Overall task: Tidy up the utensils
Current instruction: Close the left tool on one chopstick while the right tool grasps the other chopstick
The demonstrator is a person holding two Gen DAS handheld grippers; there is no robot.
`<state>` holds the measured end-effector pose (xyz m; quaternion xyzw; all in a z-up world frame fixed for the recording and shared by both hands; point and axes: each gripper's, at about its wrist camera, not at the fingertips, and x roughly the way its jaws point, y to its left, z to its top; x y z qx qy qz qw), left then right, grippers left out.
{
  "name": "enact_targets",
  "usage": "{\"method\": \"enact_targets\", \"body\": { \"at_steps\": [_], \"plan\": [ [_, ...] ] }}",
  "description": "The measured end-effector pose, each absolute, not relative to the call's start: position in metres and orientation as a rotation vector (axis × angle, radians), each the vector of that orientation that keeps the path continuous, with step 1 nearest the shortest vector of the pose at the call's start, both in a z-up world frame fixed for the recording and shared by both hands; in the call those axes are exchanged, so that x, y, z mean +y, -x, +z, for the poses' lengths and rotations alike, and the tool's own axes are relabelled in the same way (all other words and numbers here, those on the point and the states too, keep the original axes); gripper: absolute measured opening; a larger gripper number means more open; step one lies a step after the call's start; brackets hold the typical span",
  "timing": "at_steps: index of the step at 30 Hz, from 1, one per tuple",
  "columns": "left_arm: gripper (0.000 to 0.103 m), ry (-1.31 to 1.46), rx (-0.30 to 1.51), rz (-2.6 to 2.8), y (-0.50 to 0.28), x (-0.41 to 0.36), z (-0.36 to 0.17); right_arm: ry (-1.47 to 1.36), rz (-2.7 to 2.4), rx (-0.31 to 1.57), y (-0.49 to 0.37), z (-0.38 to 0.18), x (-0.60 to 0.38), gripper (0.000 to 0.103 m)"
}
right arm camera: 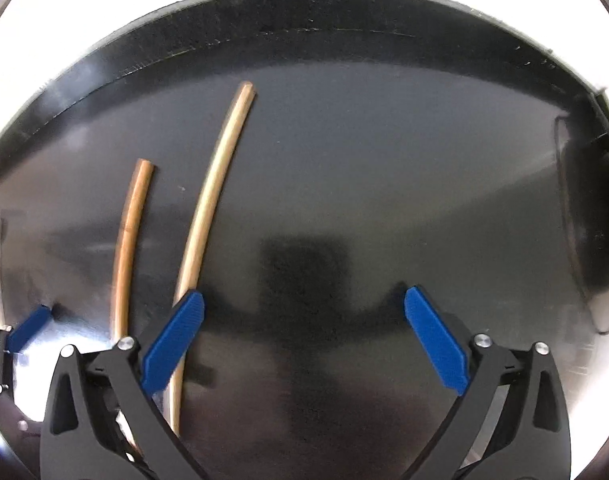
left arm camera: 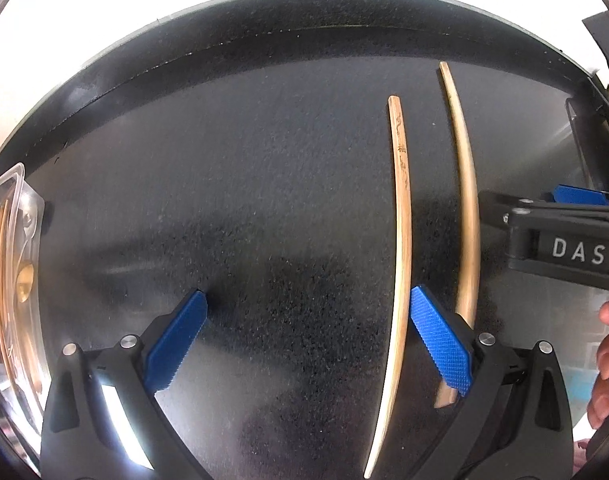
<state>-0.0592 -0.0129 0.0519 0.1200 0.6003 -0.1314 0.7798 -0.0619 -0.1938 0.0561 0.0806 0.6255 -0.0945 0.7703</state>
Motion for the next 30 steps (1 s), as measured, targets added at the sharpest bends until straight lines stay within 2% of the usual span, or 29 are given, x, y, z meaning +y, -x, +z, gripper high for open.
{"method": "enact_targets", "body": {
  "at_steps": [7,13,19,25,30],
  "plan": [
    [0.098,-0.247,1.279,-0.271,0.061,-0.017,0.053,-0.182,-0.205,1.356,0.065,0.049,-0.189,0.098],
    [0.098,-0.252,1.260,-0.282,0.065,-0.019,0.053,-0.272,-0.163,1.326,0.066,0.066,-0.188,0.097],
    [0.098,-0.252,1.253,-0.284,0.068,-0.019,0.051,-0.150,-0.190,1.362,0.064,0.052,-0.170,0.097],
    [0.098,-0.252,1.240,-0.287,0.073,-0.021,0.054,-0.159,-0.176,1.368,0.063,0.048,-0.169,0.097],
    [0.098,-0.259,1.234,-0.300,0.074,-0.022,0.056,-0.211,-0.093,1.273,0.062,0.071,-0.170,0.097]
  ]
}}
